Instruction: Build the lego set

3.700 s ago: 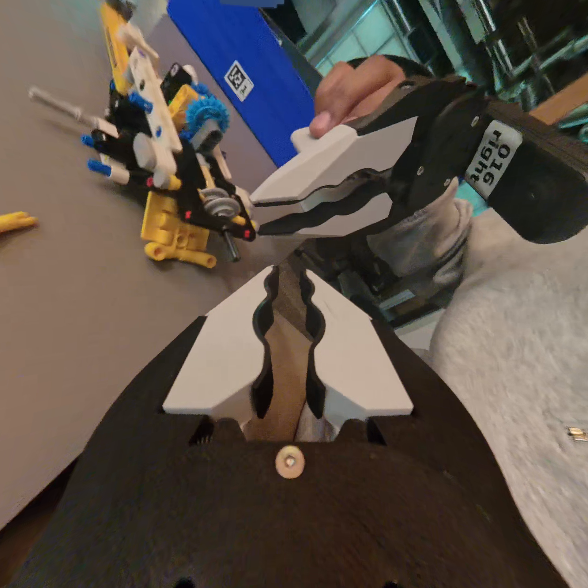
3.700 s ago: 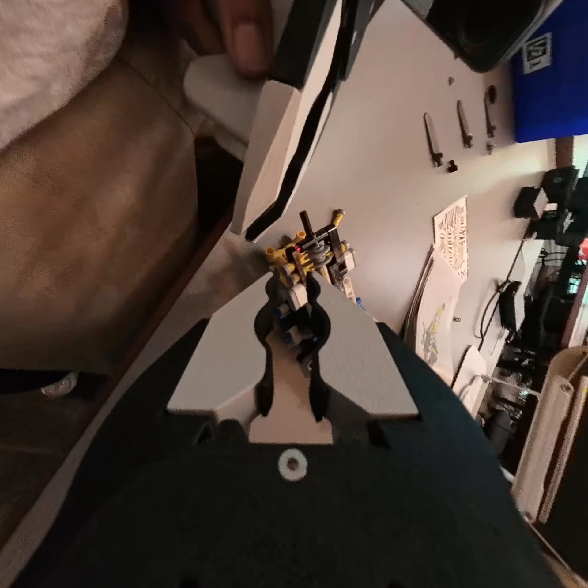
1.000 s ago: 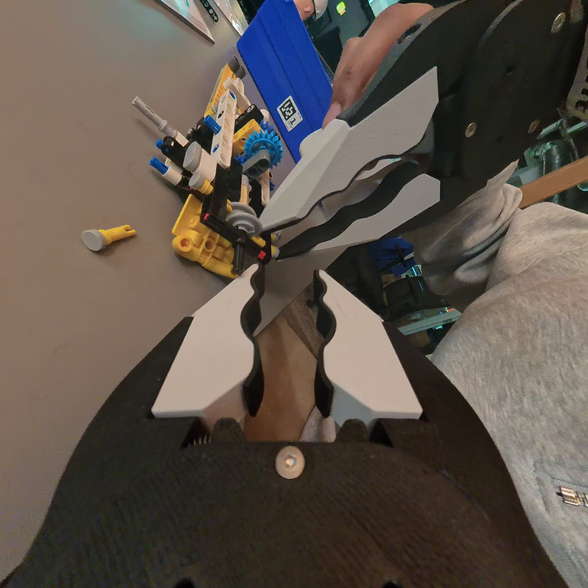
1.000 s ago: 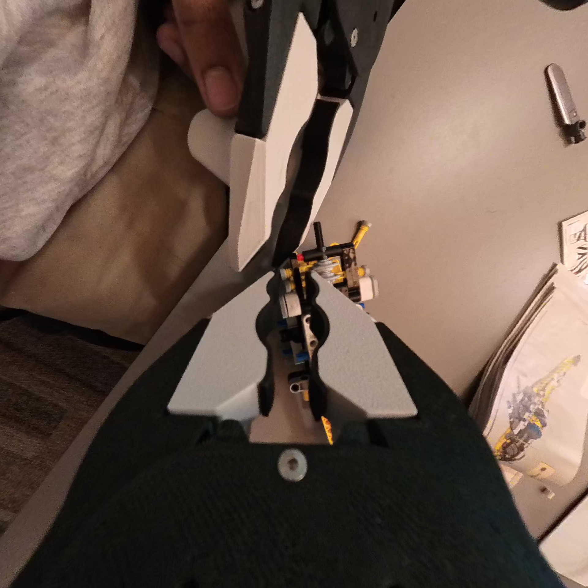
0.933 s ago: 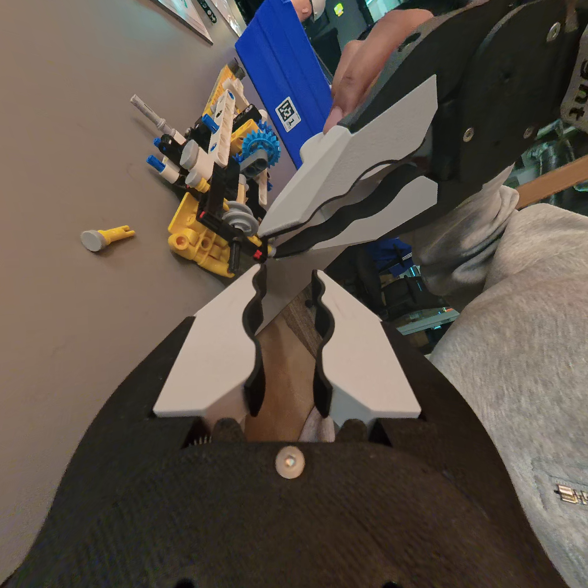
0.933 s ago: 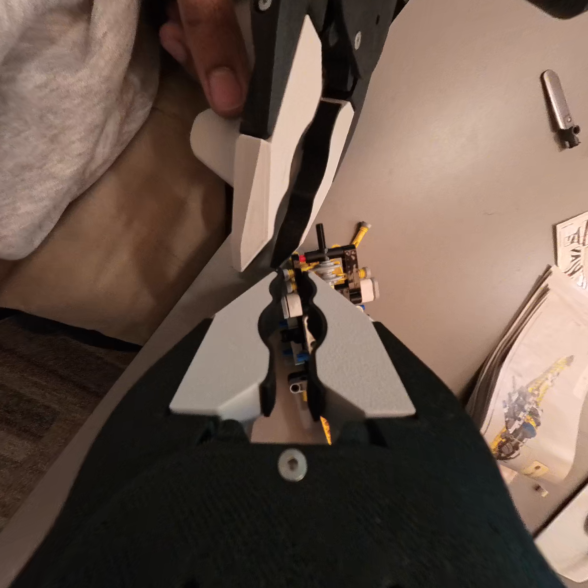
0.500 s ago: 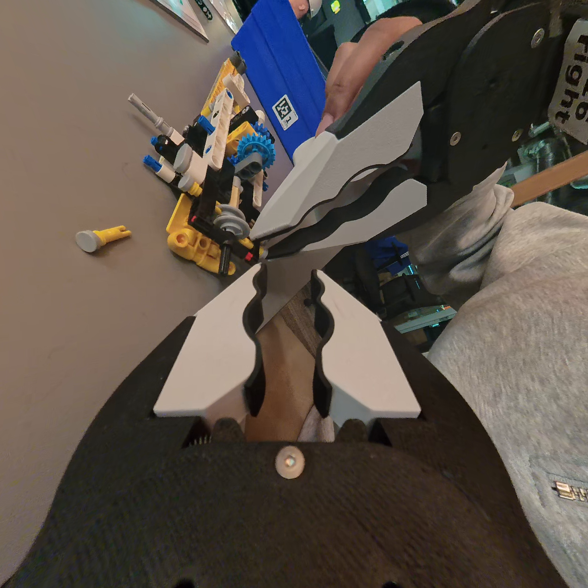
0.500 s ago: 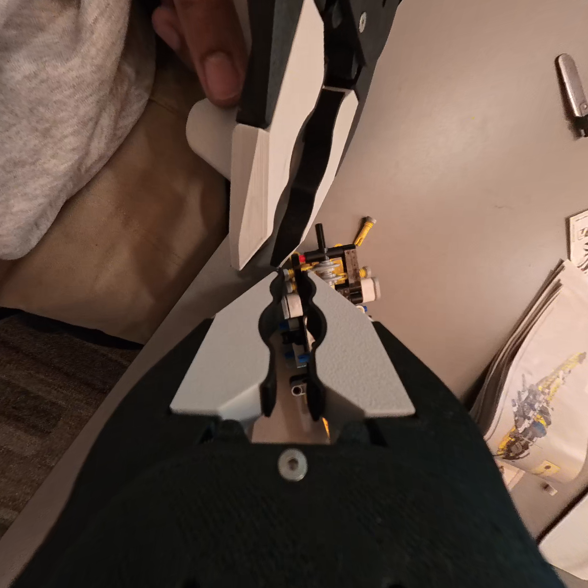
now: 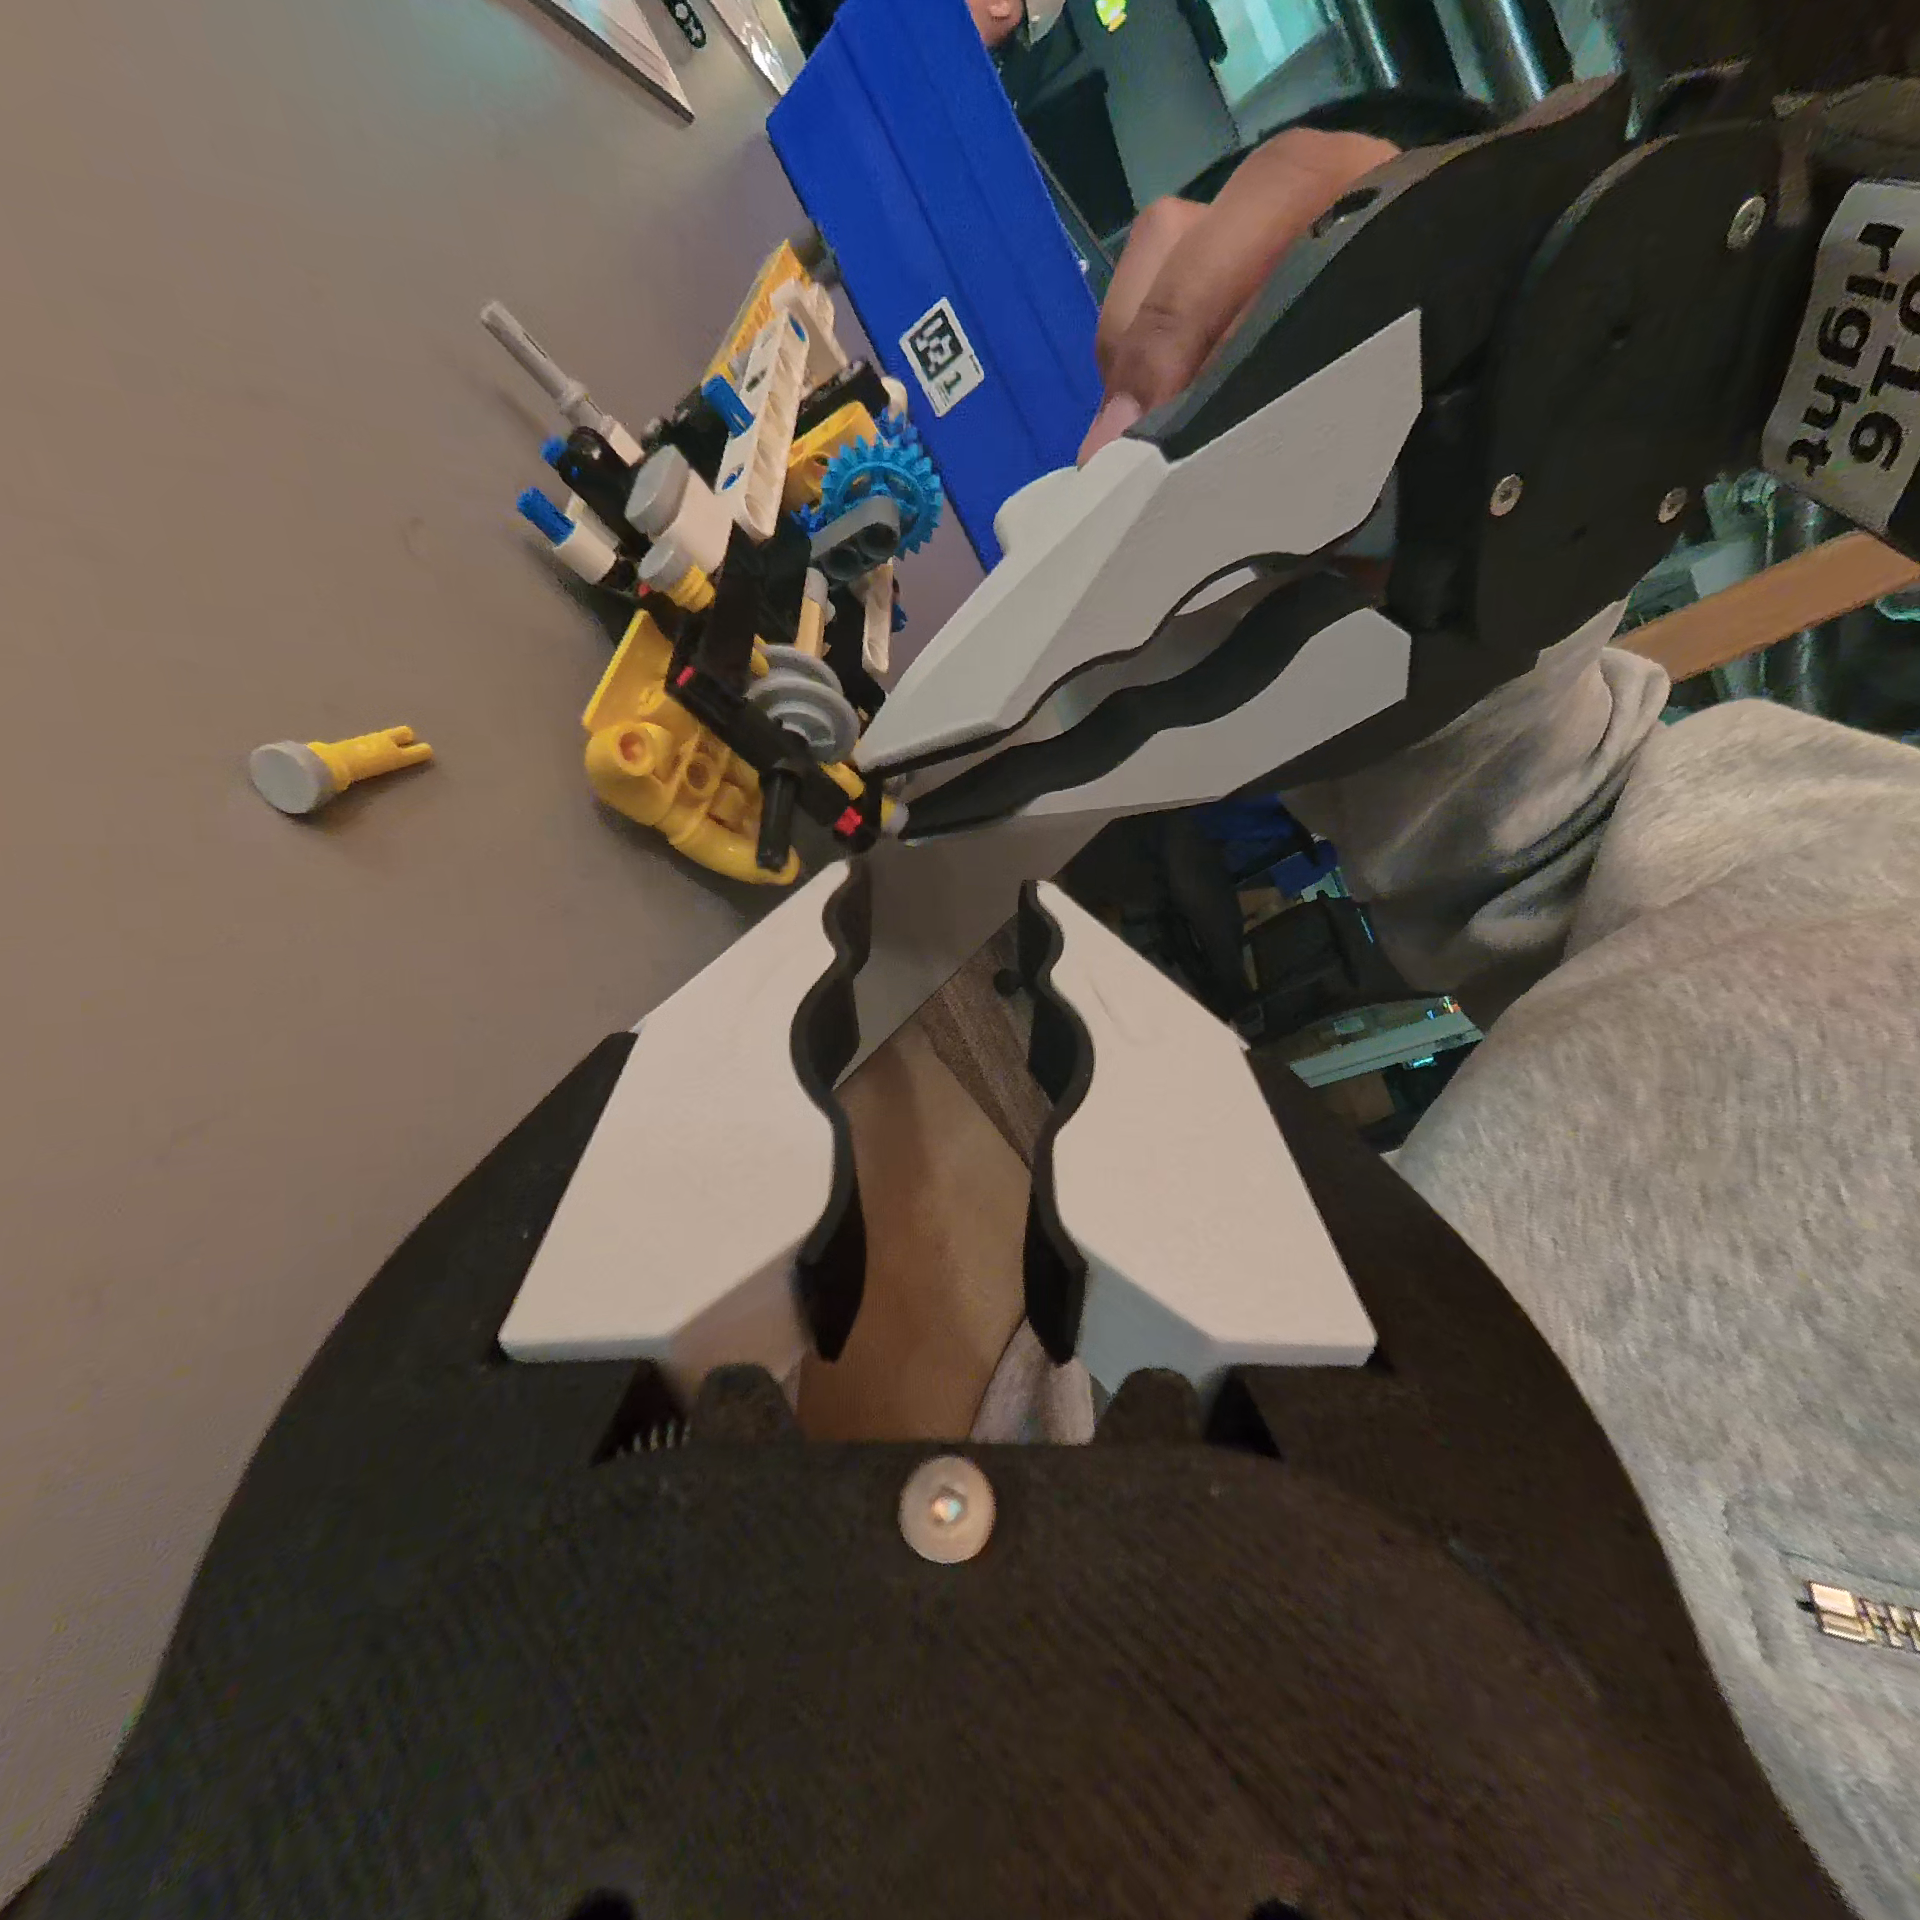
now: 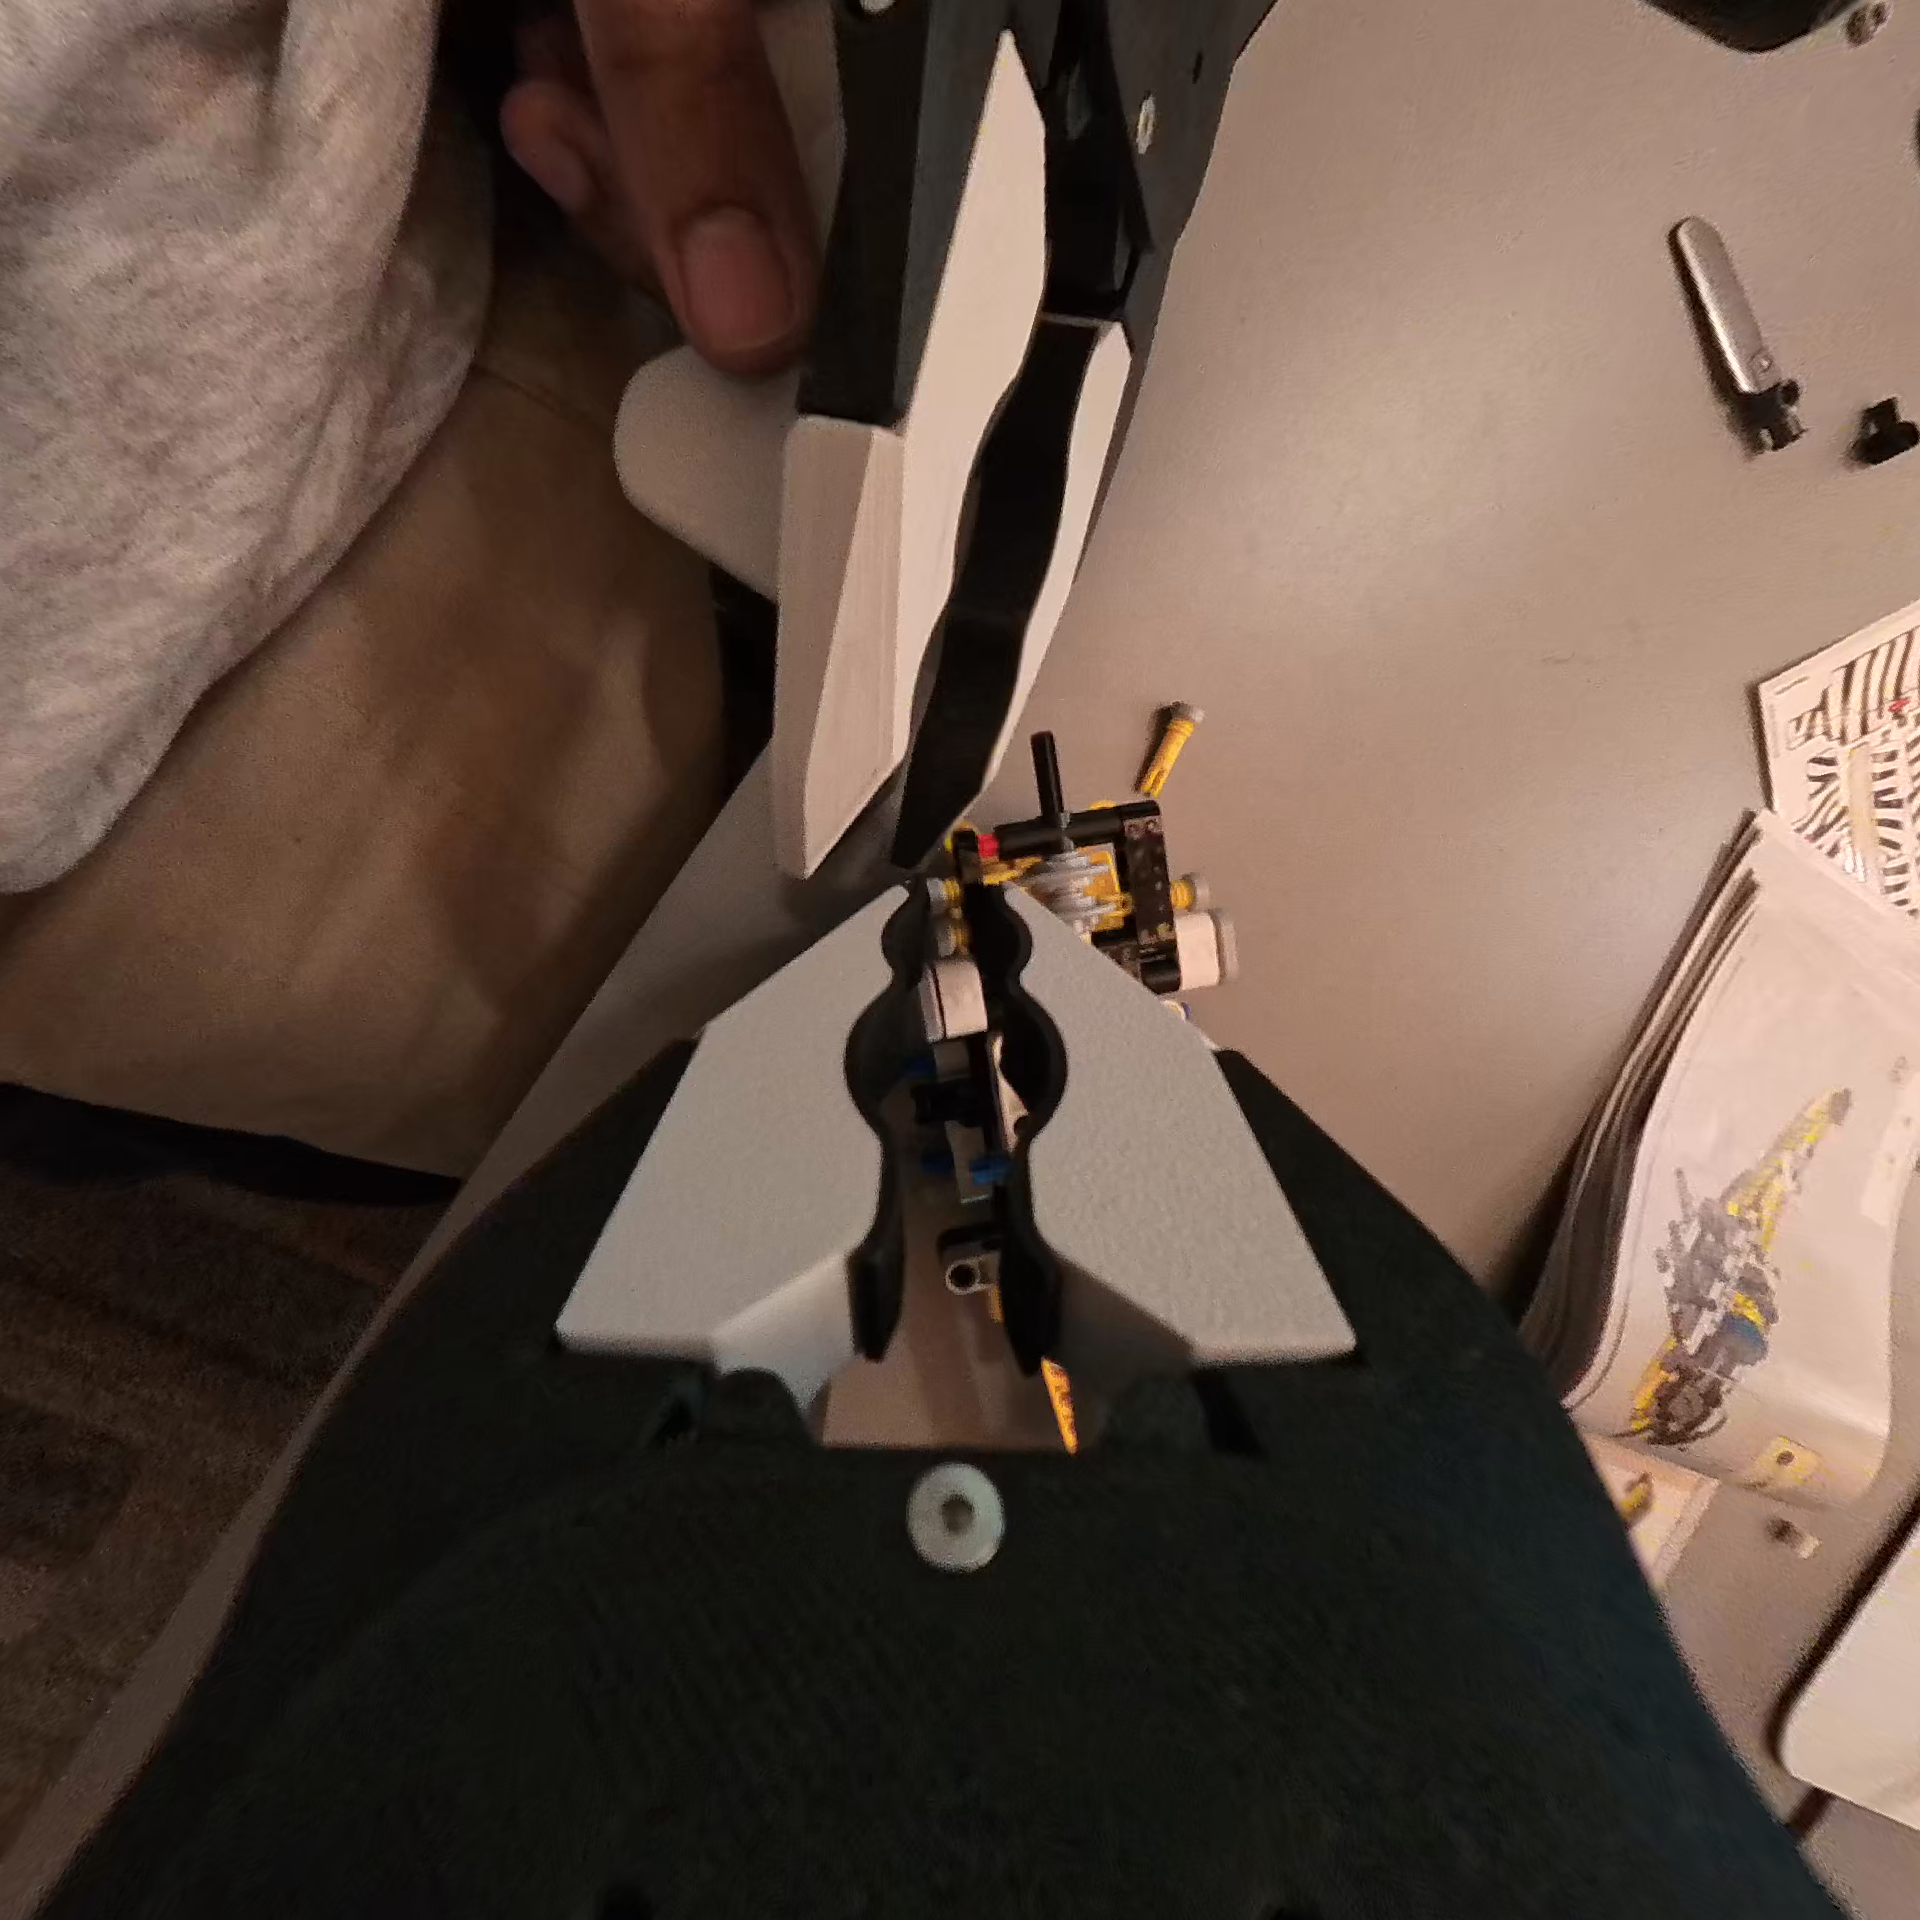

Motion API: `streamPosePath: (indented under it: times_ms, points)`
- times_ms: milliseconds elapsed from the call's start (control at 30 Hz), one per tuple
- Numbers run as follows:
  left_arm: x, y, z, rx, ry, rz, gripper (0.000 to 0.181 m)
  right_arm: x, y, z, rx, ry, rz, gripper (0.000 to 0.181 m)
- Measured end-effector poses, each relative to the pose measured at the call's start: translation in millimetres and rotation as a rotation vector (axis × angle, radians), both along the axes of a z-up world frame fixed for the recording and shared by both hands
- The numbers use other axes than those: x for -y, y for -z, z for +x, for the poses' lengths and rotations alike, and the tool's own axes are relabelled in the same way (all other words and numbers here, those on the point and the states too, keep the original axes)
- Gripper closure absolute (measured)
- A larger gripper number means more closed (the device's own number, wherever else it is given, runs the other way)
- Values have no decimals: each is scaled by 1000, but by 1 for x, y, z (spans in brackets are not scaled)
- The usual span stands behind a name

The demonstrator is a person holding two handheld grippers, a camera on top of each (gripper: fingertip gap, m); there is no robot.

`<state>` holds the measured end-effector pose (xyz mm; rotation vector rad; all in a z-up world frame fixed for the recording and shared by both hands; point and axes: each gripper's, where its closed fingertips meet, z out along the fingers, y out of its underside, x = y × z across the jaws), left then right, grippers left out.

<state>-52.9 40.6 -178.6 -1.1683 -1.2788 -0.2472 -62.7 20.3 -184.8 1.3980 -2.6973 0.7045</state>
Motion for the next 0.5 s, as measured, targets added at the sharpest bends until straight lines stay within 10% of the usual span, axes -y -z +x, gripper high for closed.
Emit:
streamPosePath:
  times_ms: [500]
  points:
    - [5, -10, -1, -20, -27, 86, 149, -5, -10, 4, 34, 29, -69, 172]
